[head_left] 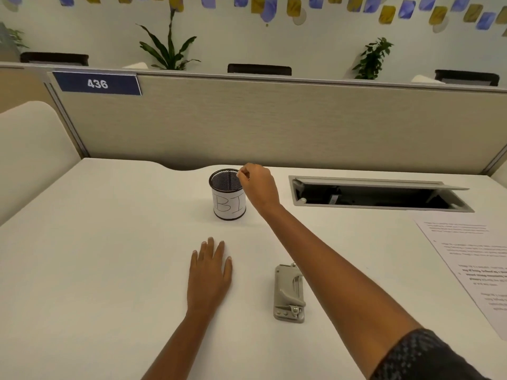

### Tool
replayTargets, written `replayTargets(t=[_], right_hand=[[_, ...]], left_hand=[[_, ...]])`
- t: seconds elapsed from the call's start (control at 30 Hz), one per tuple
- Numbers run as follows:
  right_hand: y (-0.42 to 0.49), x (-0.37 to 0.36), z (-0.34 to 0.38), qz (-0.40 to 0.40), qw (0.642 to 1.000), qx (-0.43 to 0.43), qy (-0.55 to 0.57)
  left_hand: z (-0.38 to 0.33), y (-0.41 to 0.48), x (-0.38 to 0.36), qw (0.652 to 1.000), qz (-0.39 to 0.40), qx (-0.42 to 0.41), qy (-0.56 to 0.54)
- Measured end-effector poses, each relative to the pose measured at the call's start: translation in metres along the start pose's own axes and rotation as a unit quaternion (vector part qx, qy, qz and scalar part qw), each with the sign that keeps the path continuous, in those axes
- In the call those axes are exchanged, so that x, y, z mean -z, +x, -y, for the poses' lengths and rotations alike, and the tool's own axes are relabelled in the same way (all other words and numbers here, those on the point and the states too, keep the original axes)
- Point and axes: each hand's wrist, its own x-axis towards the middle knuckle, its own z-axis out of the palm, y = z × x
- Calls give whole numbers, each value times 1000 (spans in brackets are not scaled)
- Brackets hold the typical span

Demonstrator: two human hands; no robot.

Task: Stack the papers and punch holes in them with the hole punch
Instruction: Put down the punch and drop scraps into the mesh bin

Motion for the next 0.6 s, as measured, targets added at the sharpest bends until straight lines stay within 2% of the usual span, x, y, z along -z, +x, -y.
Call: replayTargets(t=[0.17, 0.47, 0.6], right_hand=[[10, -12, -6, 31, 999, -39, -21], [-27, 18, -42, -42, 986, -90, 137], [-79, 50, -88, -52, 984, -128, 114]], left_hand=[[1, -1, 0, 1000, -4, 2, 4], [-1, -1, 2, 1000, -6, 5, -6], [-1, -1, 3, 1000, -11, 5, -11]])
